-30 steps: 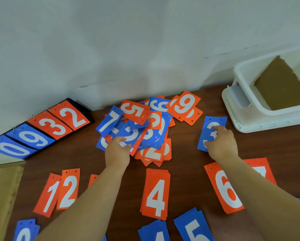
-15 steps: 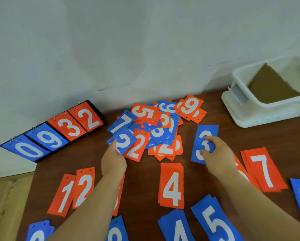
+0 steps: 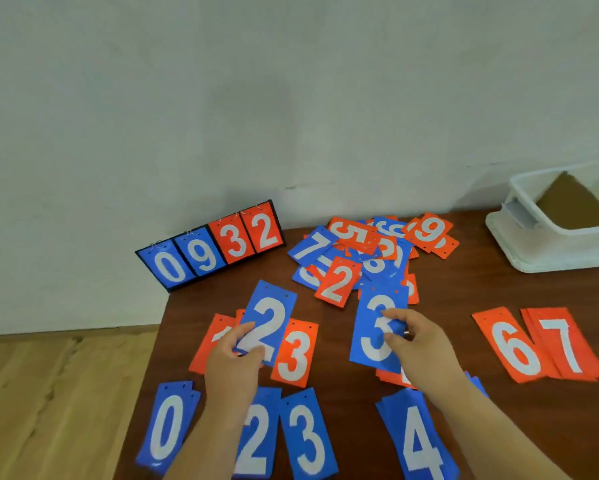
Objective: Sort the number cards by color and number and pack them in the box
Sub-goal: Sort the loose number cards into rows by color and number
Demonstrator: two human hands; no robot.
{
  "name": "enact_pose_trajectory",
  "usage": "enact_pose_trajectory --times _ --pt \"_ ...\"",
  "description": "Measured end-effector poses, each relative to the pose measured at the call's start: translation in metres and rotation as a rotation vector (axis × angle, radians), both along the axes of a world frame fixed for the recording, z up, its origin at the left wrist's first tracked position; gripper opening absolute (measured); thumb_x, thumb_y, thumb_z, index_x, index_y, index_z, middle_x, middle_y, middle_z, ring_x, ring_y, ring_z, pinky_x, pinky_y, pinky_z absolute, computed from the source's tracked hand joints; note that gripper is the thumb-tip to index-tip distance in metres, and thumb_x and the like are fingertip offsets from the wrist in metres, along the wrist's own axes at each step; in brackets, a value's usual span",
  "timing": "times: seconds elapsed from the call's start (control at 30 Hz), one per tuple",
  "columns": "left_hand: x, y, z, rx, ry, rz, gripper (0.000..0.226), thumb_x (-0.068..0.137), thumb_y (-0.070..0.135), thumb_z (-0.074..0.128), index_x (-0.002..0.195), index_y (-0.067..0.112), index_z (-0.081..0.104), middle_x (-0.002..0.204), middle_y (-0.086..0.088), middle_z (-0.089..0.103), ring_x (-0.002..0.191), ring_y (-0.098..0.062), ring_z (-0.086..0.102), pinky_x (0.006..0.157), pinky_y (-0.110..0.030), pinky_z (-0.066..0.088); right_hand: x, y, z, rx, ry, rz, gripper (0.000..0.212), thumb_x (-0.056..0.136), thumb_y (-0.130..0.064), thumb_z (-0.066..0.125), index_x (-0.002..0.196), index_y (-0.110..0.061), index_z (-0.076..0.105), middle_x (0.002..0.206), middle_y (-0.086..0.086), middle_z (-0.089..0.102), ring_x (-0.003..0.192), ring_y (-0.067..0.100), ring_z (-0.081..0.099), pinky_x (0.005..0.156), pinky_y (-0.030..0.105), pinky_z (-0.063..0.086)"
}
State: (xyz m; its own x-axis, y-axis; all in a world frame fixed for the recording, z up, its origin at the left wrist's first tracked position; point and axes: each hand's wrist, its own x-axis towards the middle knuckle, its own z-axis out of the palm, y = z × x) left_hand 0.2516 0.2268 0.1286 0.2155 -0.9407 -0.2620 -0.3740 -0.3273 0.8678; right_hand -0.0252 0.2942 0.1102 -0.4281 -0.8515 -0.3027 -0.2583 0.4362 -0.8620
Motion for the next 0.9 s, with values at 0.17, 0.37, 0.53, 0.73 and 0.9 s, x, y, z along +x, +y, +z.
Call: enact_pose_trajectory --times 0.17,0.37,0.53,0.73,0.9 --pt "0.083 0.027 0.006 -0.042 0.003 0.031 0.025 0.099 0.019 0.064 0.121 0.026 0.071 0.120 0.003 0.069 0.099 -0.010 0.068 0.070 -0.019 0.049 0.067 0.011 0.010 -0.020 0.024 0.178 0.036 0.098 -0.017 0.066 0.121 -0.043 0.059 0.114 -0.015 0.059 0.079 0.024 0.063 0.057 0.029 0.054" --pt "0.147 0.055 -0.006 -0.034 0.040 0.014 0.032 0.095 0.019 0.070 0.124 0.033 0.066 0.121 0.004 0.065 0.090 -0.011 0.073 0.061 -0.022 0.058 0.126 0.017 0.011 -0.028 0.108 0.282 0.047 0.096 -0.018 0.068 0.127 -0.048 0.052 0.130 -0.011 0.057 0.111 0.011 0.062 0.079 0.031 0.060" --pt "0.169 0.074 -0.011 -0.010 0.104 -0.042 0.039 0.091 0.014 0.075 0.116 0.042 0.066 0.119 0.007 0.064 0.087 -0.004 0.073 0.069 -0.039 0.065 0.160 0.024 0.014 0.020 0.154 0.317 0.051 0.097 -0.019 0.067 0.134 -0.048 0.047 0.121 -0.015 0.052 0.097 0.009 0.064 0.072 0.031 0.063" --pt "0.180 0.084 -0.014 0.033 0.136 -0.089 0.041 0.090 0.016 0.077 0.121 0.039 0.063 0.119 0.014 0.057 0.094 -0.013 0.071 0.065 -0.034 0.064 0.176 0.030 0.008 0.040 0.097 0.301 0.049 0.097 -0.015 0.067 0.130 -0.047 0.048 0.128 -0.011 0.053 0.089 0.011 0.068 0.063 0.036 0.064" --pt "0.176 0.084 -0.032 0.052 0.086 -0.165 0.034 0.093 0.019 0.074 0.117 0.040 0.061 0.118 0.013 0.060 0.103 -0.009 0.068 0.065 -0.031 0.064 0.173 0.036 -0.010 0.081 0.137 0.277 0.047 0.098 -0.015 0.064 0.128 -0.046 0.046 0.105 -0.021 0.058 0.087 0.022 0.071 0.063 0.044 0.063"
